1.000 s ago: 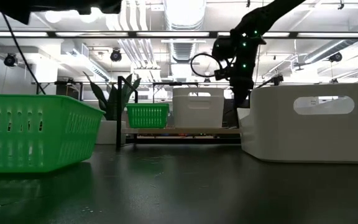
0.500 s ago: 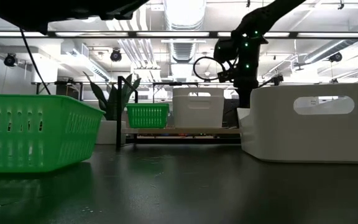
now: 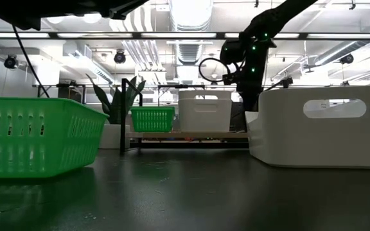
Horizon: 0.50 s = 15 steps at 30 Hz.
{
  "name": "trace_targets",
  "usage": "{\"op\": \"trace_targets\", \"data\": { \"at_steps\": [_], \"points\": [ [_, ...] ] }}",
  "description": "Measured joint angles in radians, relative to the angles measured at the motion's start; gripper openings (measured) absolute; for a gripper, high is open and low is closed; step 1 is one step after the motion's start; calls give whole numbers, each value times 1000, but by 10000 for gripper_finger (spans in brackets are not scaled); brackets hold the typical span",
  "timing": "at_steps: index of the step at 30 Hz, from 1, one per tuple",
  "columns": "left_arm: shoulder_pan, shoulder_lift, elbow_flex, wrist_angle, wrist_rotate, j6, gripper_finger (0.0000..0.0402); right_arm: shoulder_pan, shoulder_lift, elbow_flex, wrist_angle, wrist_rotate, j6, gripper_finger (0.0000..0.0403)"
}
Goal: Stack baskets on shelf by color
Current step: Put the bottom right black bin on the shelf
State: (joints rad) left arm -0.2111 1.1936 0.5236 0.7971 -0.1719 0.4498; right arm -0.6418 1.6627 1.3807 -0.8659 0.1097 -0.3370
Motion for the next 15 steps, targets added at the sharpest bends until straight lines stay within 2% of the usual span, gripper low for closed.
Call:
{"op": "trace_targets", "data": {
  "at_steps": [7, 15],
  "points": [
    [0, -21, -14, 4, -2, -1, 74, 0, 0, -36, 121, -11, 0, 9],
    [0, -31, -19, 2, -2, -1, 74, 0, 1, -53, 165, -8, -12, 9]
  ]
}}
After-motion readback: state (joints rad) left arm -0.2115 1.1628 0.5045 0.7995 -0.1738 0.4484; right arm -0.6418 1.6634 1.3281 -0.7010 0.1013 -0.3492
